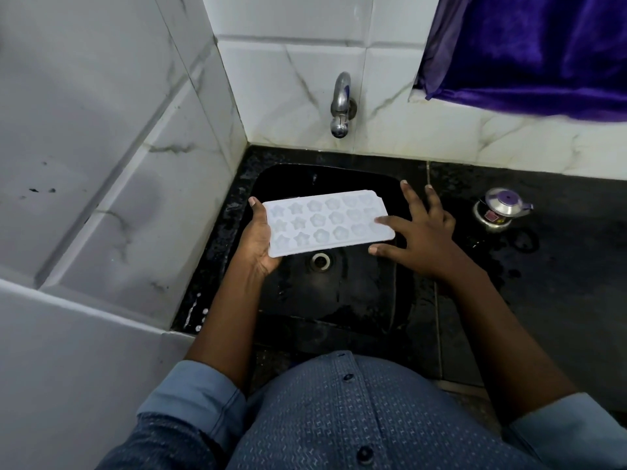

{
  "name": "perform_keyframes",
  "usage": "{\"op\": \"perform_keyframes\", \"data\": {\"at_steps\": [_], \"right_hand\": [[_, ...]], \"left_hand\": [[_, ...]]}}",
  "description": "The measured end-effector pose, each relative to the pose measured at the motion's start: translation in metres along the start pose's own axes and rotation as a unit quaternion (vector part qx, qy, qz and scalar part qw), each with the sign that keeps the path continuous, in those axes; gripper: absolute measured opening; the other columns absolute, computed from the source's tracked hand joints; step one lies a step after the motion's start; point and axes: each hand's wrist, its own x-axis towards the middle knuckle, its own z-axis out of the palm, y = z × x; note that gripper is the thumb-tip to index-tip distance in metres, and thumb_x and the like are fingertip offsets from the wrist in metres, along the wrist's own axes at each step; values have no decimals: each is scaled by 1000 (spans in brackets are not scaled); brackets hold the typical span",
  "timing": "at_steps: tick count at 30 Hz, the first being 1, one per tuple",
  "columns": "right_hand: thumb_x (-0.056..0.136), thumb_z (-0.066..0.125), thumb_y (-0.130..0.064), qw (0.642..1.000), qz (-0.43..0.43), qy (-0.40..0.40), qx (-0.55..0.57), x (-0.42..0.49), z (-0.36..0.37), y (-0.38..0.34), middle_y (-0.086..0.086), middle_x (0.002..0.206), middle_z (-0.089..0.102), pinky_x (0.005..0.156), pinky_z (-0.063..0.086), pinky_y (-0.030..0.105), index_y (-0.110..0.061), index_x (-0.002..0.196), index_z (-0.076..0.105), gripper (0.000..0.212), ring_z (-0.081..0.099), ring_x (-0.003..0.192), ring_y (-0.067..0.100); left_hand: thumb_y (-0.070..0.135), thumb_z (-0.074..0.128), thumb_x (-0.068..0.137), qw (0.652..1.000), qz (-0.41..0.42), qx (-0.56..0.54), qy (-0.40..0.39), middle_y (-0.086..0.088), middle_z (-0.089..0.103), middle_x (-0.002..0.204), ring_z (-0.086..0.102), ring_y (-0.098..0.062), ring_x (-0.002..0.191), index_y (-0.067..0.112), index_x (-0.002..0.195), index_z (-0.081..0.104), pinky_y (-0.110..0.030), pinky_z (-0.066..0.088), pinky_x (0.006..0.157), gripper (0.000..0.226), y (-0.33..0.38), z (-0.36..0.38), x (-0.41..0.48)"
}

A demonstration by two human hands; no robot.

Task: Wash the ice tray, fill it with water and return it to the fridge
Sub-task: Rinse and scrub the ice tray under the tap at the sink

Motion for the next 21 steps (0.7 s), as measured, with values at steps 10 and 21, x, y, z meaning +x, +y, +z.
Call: {"op": "perform_keyframes", "data": {"at_steps": [10, 21], "right_hand": [[78, 61, -85, 1000, -4, -3, 10, 0, -5, -8, -11, 173, -23, 122, -4, 59, -48, 132, 64, 66, -30, 156, 25], [94, 28, -84, 999, 25, 22, 20, 1, -3, -28, -8, 175, -14, 123, -4, 60, -41, 120, 70, 65, -26, 157, 24]], "left_hand": [[78, 14, 99, 1000, 0, -8, -11, -10, 79, 116, 79, -27, 99, 15, 138, 64, -40, 65, 68, 89, 3, 6, -2], [81, 15, 97, 1000, 7, -5, 2, -13, 75, 128, 75, -31, 113, 17, 141, 63, -44, 64, 81, 91, 1, 2, 4]]}}
